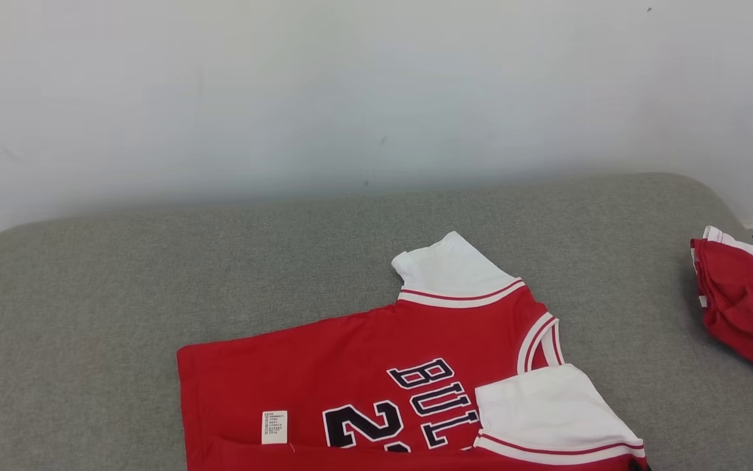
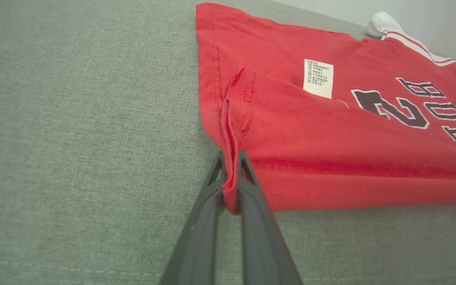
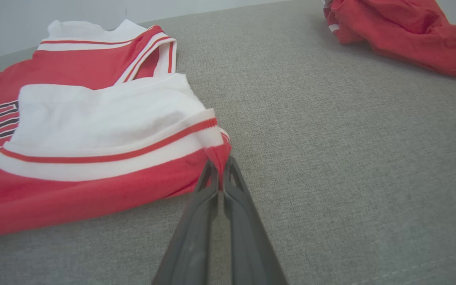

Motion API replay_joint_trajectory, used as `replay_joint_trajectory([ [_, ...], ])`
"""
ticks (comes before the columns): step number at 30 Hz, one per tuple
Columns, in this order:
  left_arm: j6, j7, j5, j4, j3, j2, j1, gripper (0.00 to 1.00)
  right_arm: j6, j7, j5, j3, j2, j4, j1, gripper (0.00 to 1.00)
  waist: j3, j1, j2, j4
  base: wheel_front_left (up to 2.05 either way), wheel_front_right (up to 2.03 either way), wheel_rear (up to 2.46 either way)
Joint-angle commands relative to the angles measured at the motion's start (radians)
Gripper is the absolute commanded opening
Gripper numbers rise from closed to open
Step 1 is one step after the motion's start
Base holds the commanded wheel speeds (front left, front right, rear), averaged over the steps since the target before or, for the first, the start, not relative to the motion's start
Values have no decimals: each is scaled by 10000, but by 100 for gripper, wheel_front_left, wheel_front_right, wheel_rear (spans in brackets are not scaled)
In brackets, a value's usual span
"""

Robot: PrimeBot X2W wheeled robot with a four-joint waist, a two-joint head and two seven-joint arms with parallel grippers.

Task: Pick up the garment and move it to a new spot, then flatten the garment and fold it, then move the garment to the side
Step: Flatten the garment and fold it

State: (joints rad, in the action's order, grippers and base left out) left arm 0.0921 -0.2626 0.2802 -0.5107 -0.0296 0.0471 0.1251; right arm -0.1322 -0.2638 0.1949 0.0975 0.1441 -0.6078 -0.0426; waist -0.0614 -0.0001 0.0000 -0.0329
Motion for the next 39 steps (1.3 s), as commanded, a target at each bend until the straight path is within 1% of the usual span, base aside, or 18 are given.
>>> replay_joint_trajectory([
  [1, -85, -27, -5, -54, 68, 64, 154, 10, 35, 1, 64, 80, 52, 0, -59, 0, 0, 1, 0, -11, 0, 0, 0],
  [2, -89, -27, 2, -66, 60, 66, 141, 25, 35, 1, 61, 85, 48, -6, -65, 0, 5, 1, 0, -13, 0, 0, 0],
  [3, -89, -27, 3, -79, 52, 64, 119, 44, 35, 1, 52, 101, 39, -12, -63, 0, 16, 1, 0, -12, 0, 0, 0],
  [4, -123, -27, -22, -63, 47, 58, 84, 81, 35, 1, 35, 107, 22, -9, -49, 0, 27, 1, 0, -10, 0, 0, 0],
  [5, -123, -27, -39, -39, 42, 57, 51, 100, 35, 1, 4, 106, 4, 19, -13, 72, 48, 1, 0, -8, 0, 0, 0],
  [6, -164, -27, -49, -33, 42, 49, 25, 100, 35, 1, -57, 79, -5, 91, 41, 100, 72, 1, 0, -8, 0, 0, 0],
  [15, -327, -27, -274, 138, 152, 44, -409, 100, 34, 3, -556, 249, -168, 750, 468, 100, 276, 1, 0, -37, 0, 0, 0],
  [20, -314, -27, -491, 56, 384, 46, -1086, 100, 34, 3, -744, 195, -282, 1072, 827, 100, 494, 1, 0, 22, 0, 0, 0],
  [26, -210, -26, -862, -670, 637, 90, -2363, 100, 34, 3, -770, -189, -351, 1242, 1578, 100, 957, 1, 0, 56, 0, 0, 0],
  [32, -130, -27, -976, -1590, 790, 291, -3740, 100, 34, 3, -634, -651, -333, 1292, 2539, 100, 1608, 1, 0, 11, 0, 0, 0],
  [33, -130, -27, -976, -1590, 790, 291, -3740, 100, 34, 3, -634, -651, -333, 1292, 2539, 100, 1608, 1, 0, 11, 0, 0, 0],
  [39, -45, -27, -1130, -2471, 717, 484, -4879, 100, 34, 3, -574, -1037, -244, 1222, 3245, 100, 2049, 1, 0, 38, 0, 0, 0],
])
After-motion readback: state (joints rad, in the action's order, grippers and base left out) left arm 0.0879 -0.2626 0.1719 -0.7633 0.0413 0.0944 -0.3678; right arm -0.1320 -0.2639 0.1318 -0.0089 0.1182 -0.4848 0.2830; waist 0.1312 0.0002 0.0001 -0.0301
